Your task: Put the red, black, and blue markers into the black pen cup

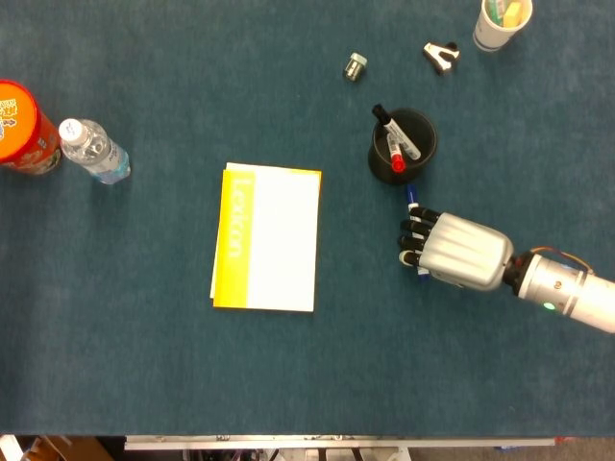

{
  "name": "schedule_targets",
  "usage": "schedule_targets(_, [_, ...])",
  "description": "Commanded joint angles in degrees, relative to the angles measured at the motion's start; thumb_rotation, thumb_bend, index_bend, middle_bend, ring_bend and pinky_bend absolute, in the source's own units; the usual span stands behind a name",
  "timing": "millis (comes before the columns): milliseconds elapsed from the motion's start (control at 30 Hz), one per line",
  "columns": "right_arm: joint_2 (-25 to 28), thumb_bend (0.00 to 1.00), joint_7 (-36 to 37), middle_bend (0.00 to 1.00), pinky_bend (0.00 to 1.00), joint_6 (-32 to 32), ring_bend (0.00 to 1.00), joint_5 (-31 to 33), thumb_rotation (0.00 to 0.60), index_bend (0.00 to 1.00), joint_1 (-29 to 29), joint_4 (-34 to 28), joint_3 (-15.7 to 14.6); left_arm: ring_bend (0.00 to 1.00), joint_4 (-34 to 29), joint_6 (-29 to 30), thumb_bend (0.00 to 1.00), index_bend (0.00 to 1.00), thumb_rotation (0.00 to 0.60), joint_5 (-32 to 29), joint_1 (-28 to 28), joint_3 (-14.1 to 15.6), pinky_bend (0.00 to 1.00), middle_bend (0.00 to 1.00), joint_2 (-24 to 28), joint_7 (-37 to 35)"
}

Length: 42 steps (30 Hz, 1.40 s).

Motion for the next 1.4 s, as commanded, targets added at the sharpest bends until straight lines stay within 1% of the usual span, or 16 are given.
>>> schedule_targets(33, [-0.34,0.28,-0.18,0.37,0.23,-0.07,0.23,0.24,0.600,0.45,-0.01,0.43,-0.18,0.20,0.12,-0.01,0.48,0.17,0.600,0.08,-0.02,0.01,0.20,0.20,-0.08,-0.06])
schedule_targets(300, [-1.38,0.28,-0.81,0.37,0.23,-0.02,0.23,0.45,0.600,0.47,0.11,2.10,-0.67,0.20,0.42,-0.07,0.48,0.17,0.600,0.20,-0.08,0.00,0.20,0.20,-0.21,-0.23])
schedule_targets(467, [-2.08,0.31,-0.72,0.37,0.23,0.32,0.23,0.79,0.600,0.49,0.17,3.16,-0.64,0.20,0.55,-0.11,0.48,0.17,0.600,0.21,-0.08,0.01,0.20,0.20,-0.27,-0.35])
schedule_targets(800, [-3.10,0.31,-1.50,0.37,0.23,0.69,0.22,0.71,0.600,0.56,0.27,5.26,-1.19,0.20,0.75,-0.29,0.48,0.17,0.600,0.01,-0.05,0.05,0.20,0.20,-0.24,-0.58])
schedule_targets(967, [-2.93,0.31,-1.61,0.37,0.23,2.68,0.23,0.47,0.600,0.60,0.02,4.97,-1.17,0.20,0.79,-0.10,0.48,0.17,0.600,0.06,-0.05,-0.09,0.20,0.20,-0.20,-0.76])
schedule_targets(1100, [-1.49,0.33,-0.59,0.37,0.23,5.52,0.23,1.08,0.600,0.62,-0.41,2.55,-0.24,0.20,0.83,-0.05,0.48,0.17,0.600,0.20,-0.07,-0.08,0.20,0.20,-0.17,-0.80])
schedule_targets(1167, [-0.17,0.33,0.88,0.37,0.23,7.41,0.23,1.99,0.600,0.62,-0.90,-0.11,0.55,0.20,0.79,-0.13,0.48,0.17,0.600,0.15,-0.11,-0.12,0.20,0.20,-0.11,-0.76])
schedule_targets(1367, [5.18,0.33,9.15,0.39,0.23,12.55,0.23,6.01,0.600,0.63,-2.42,-11.75,3.48,0.20,0.38,-0.56,0.48,0.17,0.600,0.19,-0.41,-0.14,0.20,0.20,0.04,-0.34])
schedule_targets(1400, [5.71,0.33,9.89,0.39,0.23,13.11,0.22,6.30,0.600,0.64,-2.56,-12.85,3.79,0.20,0.33,-0.57,0.48,0.17,0.600,0.22,-0.44,-0.15,0.20,0.20,0.05,-0.29])
